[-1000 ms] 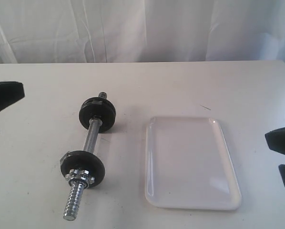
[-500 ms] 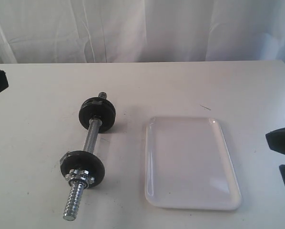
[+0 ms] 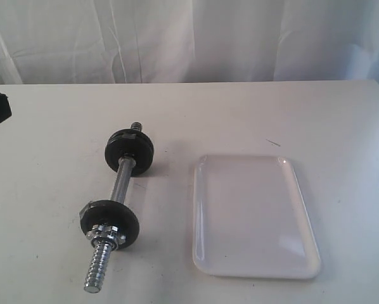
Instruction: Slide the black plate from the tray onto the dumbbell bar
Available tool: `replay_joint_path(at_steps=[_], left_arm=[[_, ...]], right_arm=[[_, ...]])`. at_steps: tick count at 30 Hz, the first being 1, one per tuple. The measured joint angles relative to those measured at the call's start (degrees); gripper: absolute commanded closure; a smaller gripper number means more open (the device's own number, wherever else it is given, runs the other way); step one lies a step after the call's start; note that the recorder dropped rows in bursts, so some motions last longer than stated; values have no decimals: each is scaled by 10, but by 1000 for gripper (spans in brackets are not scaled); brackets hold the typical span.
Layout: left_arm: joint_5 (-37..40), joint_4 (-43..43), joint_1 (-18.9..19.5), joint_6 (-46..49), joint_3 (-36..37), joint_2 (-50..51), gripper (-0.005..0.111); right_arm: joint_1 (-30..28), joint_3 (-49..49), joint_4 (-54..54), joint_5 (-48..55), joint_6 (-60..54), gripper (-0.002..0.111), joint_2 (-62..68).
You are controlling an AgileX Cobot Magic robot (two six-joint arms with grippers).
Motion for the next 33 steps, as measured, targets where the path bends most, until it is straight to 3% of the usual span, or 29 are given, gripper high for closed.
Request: replay_joint_path(at_steps=[14,33], left_arm=[[0,1,0,2,0,0,107],[1,1,0,2,0,0,107]], right_arm=[[-91,180,-18,-43,37,105,-196],[-118,188,-73,-11,84,105,-197]])
